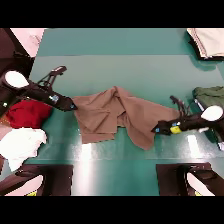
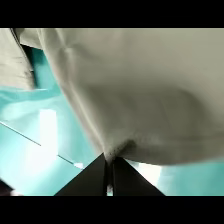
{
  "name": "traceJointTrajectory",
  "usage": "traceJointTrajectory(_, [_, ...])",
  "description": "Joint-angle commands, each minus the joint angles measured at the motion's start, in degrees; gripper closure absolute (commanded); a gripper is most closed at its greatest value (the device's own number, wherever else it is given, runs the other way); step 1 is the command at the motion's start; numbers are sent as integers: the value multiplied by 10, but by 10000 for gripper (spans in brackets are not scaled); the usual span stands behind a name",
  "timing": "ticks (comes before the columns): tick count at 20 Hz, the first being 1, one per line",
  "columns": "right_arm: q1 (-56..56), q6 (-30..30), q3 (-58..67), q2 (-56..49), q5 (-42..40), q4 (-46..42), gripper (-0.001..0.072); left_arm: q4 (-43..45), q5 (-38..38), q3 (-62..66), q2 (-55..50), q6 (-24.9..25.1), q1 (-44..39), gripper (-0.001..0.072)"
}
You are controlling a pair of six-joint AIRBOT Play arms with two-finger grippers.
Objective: Fold the shirts.
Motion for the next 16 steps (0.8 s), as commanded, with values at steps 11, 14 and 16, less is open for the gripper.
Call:
traceJointTrajectory(11, [-98,44,299,-7,164,-208,696,81,-2,-17,-13,-36,124,103])
traceJointTrajectory(14, [-98,35,298,-7,150,-208,696,7,-25,-107,21,-33,124,103])
traceJointTrajectory(16, [-98,35,298,-7,139,-207,696,-74,0,-194,40,-24,122,103])
